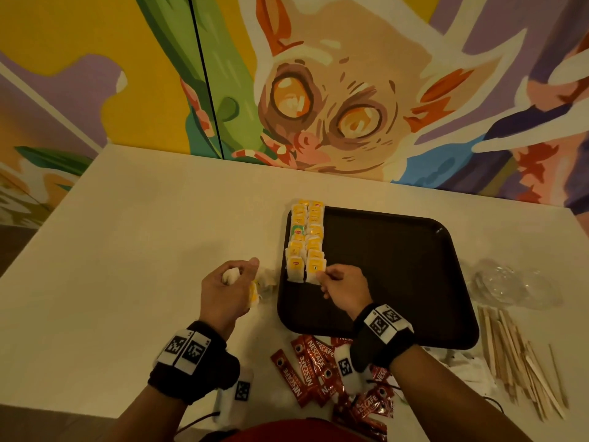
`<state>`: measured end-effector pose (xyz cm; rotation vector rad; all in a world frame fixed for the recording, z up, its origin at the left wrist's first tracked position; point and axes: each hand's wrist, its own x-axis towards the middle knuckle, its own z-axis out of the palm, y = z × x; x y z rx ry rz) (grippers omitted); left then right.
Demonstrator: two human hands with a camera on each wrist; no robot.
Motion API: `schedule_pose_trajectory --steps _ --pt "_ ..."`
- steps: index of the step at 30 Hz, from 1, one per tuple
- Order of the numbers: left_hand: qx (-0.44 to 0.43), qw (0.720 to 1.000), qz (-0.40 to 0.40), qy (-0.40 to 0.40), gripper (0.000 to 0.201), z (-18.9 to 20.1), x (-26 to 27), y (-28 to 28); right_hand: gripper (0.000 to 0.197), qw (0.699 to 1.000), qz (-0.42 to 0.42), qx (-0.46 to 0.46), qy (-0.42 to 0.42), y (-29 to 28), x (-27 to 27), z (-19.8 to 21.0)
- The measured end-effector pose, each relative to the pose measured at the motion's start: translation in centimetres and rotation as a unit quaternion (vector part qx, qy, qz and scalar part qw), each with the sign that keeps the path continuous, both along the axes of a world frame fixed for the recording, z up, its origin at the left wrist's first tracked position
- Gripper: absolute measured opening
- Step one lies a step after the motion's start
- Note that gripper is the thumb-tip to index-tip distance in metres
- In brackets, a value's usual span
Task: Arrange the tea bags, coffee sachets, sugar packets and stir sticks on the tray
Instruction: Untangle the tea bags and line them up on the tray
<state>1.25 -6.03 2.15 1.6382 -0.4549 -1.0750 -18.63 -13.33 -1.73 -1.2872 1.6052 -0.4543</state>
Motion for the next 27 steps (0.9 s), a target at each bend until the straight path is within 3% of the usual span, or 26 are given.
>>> schedule_pose_trajectory --steps 7,10,12,21,24,27 --pt "0.004 1.0 -0.019 0.009 0.026 0.2 0.0 -0.1 0.008 0.995 0.004 0.056 0.079 -2.3 0.5 -1.8" --pt "0.001 1.0 -0.028 0.012 0.027 0.4 0.0 0.0 0.015 0.992 0.021 0.049 0.111 -2.8 0.9 -1.9" --pt "0.003 0.999 -0.034 0.009 0.029 0.4 0.2 0.1 0.008 0.992 0.017 0.044 0.121 -3.0 1.3 -2.0" --pt "-0.012 0.994 -0.055 0.098 0.026 0.7 0.1 0.1 0.023 0.991 -0.032 0.034 0.128 -3.3 1.6 -3.3" --pt "-0.019 0.992 -0.055 0.112 0.026 0.6 0.0 -0.1 0.025 0.99 -0.032 -0.03 0.131 -2.7 1.5 -2.8" --pt "-0.024 0.992 -0.051 0.116 0.026 0.6 -0.2 -0.3 0.019 0.997 0.013 -0.057 0.053 -1.1 2.1 0.0"
